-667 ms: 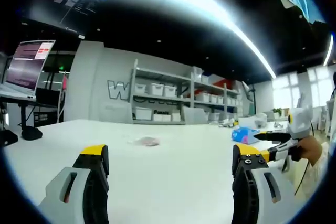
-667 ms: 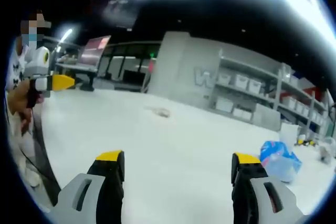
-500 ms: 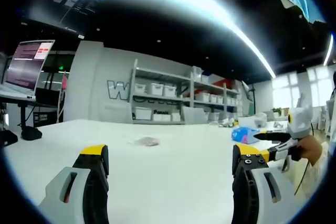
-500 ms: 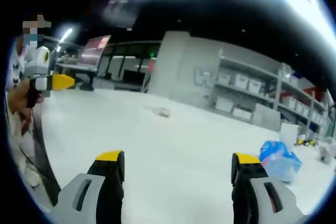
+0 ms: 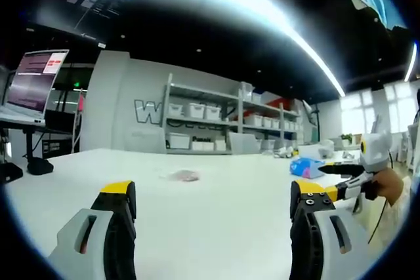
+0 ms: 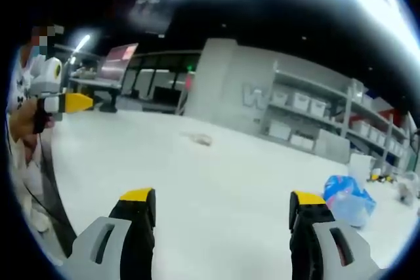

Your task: Open the resealable bag by pulling the two sides of the seal apart until the entire bag opening is separated and visibly accessible.

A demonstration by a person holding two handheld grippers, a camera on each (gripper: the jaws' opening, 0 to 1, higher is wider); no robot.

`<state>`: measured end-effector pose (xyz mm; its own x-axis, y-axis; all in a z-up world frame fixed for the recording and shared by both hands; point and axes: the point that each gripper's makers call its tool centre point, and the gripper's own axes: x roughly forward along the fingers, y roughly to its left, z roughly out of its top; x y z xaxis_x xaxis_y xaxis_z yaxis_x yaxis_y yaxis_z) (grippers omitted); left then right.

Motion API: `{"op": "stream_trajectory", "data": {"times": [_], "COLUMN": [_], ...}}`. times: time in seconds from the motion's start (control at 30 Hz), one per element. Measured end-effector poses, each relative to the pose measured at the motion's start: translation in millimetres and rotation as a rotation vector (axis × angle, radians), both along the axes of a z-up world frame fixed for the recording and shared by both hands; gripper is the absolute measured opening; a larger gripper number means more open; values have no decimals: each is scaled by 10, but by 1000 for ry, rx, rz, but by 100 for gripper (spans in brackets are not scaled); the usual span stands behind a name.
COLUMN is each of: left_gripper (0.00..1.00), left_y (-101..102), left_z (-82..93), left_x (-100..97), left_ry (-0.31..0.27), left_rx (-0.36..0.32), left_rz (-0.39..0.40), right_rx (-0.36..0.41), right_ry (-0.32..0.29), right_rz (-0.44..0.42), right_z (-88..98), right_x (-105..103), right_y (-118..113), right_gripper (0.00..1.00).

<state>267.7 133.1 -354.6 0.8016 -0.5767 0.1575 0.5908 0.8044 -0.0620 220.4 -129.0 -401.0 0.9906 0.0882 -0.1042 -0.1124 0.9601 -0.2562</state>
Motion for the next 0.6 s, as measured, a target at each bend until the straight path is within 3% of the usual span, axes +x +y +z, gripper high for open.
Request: {"op": "stream_trajectory", "data": {"times": [0.6], "left_gripper": [96], "left_y": [10], "left_z": [-33], "left_x": [5], "left_ry": [8], "left_rx": [5], "left_rz": [1], "right_rx": [-35], "right_ry": [14], "right_rz": [10], "right_z": [-9], "right_x": [22], "right_y": [0], "right_gripper": [83]}}
